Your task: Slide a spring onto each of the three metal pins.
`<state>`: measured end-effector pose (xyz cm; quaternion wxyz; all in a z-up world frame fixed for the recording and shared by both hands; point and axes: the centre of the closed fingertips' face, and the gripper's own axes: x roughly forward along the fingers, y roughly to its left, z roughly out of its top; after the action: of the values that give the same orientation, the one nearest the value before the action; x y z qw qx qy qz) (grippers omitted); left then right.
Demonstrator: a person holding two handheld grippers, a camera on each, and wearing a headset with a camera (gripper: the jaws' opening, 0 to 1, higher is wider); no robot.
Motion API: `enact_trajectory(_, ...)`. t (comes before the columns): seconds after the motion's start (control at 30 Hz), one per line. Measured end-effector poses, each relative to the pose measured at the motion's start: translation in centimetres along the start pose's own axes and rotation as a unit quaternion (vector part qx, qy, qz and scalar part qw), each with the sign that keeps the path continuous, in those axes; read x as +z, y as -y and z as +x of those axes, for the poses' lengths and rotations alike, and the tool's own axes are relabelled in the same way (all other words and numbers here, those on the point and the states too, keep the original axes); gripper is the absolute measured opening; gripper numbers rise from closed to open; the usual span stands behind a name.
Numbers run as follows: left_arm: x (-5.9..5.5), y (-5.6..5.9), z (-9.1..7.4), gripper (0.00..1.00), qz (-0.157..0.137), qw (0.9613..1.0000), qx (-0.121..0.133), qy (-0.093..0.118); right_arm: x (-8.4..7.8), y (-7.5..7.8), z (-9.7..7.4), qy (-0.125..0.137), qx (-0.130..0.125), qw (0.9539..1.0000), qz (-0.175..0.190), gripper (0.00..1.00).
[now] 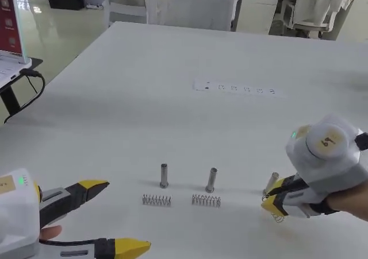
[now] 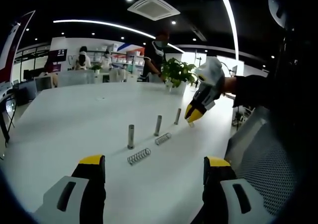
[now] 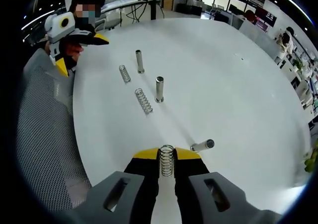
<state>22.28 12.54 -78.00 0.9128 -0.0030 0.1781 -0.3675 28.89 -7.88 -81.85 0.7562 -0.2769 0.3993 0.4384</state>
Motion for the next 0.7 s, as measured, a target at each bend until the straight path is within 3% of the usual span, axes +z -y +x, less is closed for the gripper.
enact_trajectory(0.37, 0.2, -0.1, -0.1, 0.78, 0.002, 1.0, 0.001, 0.002, 0.8, 0.0, -1.1, 0.053, -0.007, 0.9982, 0.024, 0.09)
enact_trajectory(0.7, 0.6, 0.0, -0.4, 0.78, 0.006, 1.0, 0.002, 0.004, 2.0, -0.1, -2.0, 0.117, -0.014, 0.9926, 0.032, 0.08)
